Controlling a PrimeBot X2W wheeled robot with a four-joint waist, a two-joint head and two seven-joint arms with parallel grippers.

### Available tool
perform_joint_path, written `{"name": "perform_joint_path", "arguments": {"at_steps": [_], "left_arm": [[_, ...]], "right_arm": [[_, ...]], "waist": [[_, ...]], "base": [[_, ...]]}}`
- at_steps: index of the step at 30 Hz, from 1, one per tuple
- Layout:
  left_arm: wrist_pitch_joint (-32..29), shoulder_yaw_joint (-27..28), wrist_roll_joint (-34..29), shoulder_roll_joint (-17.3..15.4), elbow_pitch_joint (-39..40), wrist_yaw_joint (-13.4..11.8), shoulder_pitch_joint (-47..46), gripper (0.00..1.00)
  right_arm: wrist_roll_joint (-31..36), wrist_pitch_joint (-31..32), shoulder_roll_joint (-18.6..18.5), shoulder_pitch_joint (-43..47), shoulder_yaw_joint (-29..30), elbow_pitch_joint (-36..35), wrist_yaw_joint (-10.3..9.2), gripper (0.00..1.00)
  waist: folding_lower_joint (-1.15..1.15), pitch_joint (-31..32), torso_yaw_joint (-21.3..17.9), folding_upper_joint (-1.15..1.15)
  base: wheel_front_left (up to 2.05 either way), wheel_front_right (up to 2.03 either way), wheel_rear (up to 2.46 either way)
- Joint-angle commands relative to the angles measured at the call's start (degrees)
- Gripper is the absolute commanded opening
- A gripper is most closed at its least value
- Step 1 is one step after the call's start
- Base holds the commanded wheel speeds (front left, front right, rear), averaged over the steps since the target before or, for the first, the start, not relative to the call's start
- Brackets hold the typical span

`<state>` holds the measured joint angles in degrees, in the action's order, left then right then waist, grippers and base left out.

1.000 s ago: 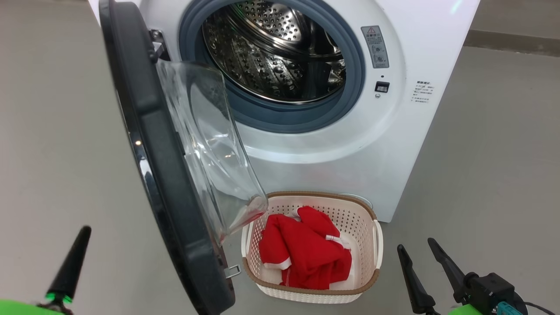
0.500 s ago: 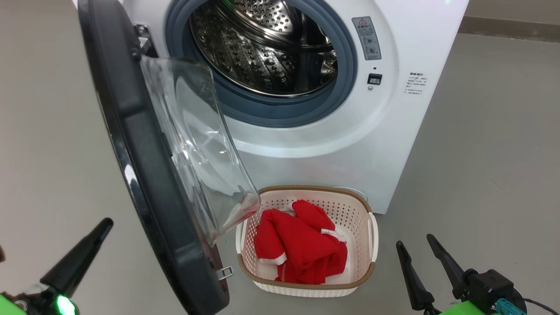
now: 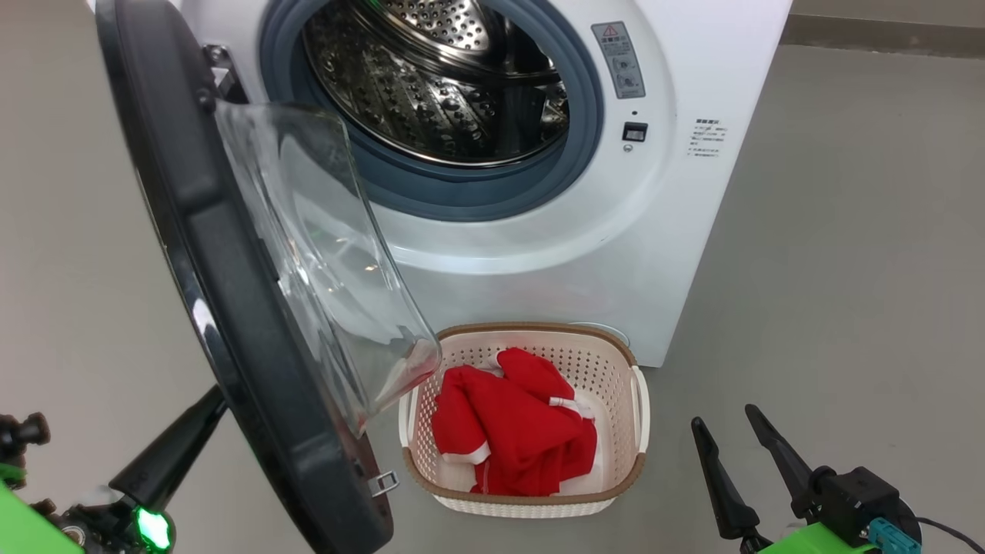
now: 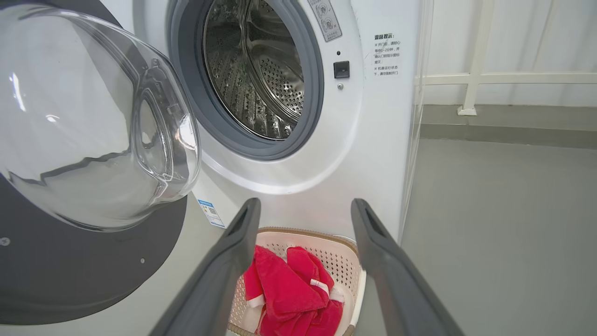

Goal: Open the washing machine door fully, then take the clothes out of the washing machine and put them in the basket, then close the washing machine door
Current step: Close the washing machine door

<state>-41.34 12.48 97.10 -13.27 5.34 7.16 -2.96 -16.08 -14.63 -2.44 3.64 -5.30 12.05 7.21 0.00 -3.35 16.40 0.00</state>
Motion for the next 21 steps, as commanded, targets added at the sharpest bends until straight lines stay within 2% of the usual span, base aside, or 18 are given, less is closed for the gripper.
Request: {"name": "perform_joint_path", "arguments": {"at_steps": [1,9,14,21], "left_arm": [[-1.2,2.9,-1.0,-0.4,2.1,0.3,-2.9,0.0],[-2.8,3.2,-4.8,3.4,4.7,0.3,-4.9,0.0],[-0.5,1.7,-7.8,5.4,5.4,0.3,-7.6,0.0],[3.3,-1.6,-10.4,6.3,6.0,0.3,-11.1,0.0]], "right_arm": [[0.2,-0.4,-0.4,-2.5,-1.5,-1.3,0.28,1.0],[0.1,-0.4,-0.4,-3.4,-1.3,-1.7,0.28,1.0],[-0.1,-0.4,-0.4,-4.5,-1.1,-2.0,0.28,1.0],[-0.6,-0.4,-0.4,-5.7,-0.6,-2.4,0.28,1.0]], "waist": [[0.0,-0.2,-0.6,0.0],[0.0,-1.9,-2.8,0.0],[0.0,-3.6,-5.0,0.0],[0.0,-5.4,-7.9,0.0]], "base": [[0.0,0.0,0.0],[0.0,0.0,0.0],[0.0,0.0,0.0],[0.0,0.0,0.0]]}}
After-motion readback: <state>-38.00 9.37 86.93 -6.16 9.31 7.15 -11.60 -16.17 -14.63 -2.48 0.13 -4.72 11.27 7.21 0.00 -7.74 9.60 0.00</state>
